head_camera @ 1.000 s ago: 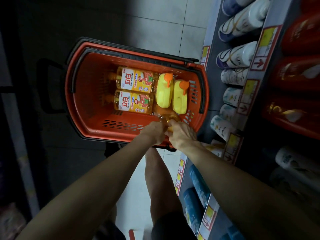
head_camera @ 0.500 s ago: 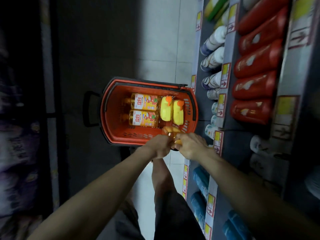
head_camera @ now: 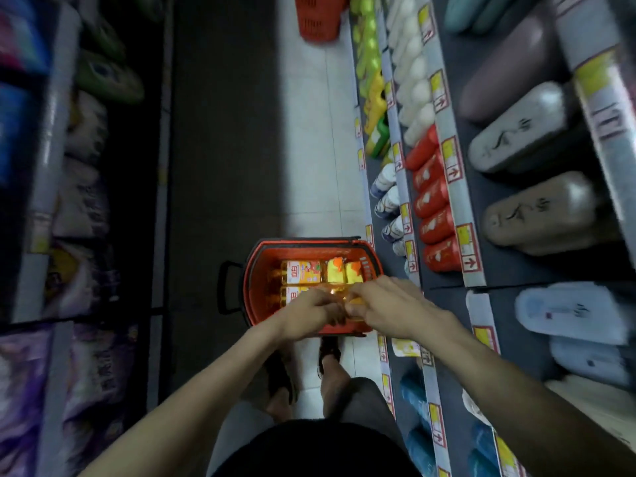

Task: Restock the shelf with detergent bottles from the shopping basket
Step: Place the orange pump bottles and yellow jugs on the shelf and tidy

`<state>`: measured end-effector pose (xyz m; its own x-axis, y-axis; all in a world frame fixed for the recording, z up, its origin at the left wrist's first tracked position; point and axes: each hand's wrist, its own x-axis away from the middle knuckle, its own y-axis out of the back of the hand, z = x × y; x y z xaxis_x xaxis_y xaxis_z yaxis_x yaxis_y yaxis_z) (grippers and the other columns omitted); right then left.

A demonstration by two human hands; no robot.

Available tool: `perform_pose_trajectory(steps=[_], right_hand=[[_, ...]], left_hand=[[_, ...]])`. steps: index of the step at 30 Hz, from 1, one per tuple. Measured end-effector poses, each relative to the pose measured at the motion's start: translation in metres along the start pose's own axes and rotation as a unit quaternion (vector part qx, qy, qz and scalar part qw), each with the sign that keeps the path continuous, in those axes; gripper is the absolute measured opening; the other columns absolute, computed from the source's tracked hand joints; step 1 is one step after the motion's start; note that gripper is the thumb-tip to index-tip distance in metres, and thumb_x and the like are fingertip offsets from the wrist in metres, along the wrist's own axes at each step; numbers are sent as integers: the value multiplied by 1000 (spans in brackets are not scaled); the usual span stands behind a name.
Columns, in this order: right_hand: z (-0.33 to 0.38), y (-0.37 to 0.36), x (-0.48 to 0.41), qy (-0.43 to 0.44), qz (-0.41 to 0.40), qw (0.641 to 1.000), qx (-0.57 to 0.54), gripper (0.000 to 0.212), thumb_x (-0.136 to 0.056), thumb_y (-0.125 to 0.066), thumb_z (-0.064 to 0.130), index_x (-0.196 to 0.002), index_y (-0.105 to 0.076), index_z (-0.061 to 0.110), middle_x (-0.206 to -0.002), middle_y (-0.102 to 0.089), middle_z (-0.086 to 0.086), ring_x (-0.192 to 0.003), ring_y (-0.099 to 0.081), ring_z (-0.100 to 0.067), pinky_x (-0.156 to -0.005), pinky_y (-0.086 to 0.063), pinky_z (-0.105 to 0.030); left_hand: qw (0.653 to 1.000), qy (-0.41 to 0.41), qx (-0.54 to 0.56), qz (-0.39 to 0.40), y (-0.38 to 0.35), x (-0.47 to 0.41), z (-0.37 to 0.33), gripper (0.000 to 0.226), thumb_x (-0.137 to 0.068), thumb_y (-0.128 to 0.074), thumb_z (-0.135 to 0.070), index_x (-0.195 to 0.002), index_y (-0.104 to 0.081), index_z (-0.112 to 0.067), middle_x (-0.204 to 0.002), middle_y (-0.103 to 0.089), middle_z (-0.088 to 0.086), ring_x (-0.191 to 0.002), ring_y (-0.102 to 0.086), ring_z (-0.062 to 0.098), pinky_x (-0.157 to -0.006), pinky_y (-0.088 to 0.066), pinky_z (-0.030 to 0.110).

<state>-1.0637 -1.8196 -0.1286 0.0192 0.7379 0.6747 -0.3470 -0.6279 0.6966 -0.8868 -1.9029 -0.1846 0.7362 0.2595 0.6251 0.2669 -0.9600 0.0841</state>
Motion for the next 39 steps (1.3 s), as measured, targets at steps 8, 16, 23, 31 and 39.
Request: perform_pose_trajectory(steps=[8,16,23,31,39], right_hand=[[88,106,80,39,-132,988,72,44,-107,-32,64,-85,-51,31,-95,-69,-5,-103,-66,-35,-78,-40,-43],[164,193,152,71,-236,966,75,61,-104,-36,70,-70,-61,26,-61,-52,6,-61,-50,-7,-60,-34,-35],[200,248,180,175,-342,918,-95,53,-105,-55,53,-60,-54,25,-47,-45,10,-46,-44,-5,-52,-34,-20],[192,208,126,165,-383,810,-412,39,-94,-67,54,-127,-65,34,-118,-71,20,-106,-68,2,-92,-54,-29],[248,144,83,110,-215,757,-607,49,-91,-75,43,-134,-62,24,-115,-80,0,-104,-78,-19,-92,-63,-38]], left_hand=[[972,-151,53,-169,44,103,-24,42,-83,-82,-20,-121,-71,-31,-111,-74,-5,-104,-72,15,-94,-59,44],[957,-241,37,-158,65,158,-72,87,-68,-101,-31,-141,-54,-34,-131,-71,-1,-122,-70,19,-106,-55,51],[908,-325,132,-227,87,197,-118,67,-67,-100,-11,-125,-67,-10,-118,-78,11,-112,-75,30,-98,-60,51],[861,-297,298,-285,113,228,-139,46,-80,-88,-19,-120,-69,-5,-110,-79,17,-98,-79,36,-79,-65,42],[836,-226,407,-292,132,247,-125,36,-96,-73,-37,-118,-74,-8,-106,-80,17,-96,-79,35,-82,-65,44]])
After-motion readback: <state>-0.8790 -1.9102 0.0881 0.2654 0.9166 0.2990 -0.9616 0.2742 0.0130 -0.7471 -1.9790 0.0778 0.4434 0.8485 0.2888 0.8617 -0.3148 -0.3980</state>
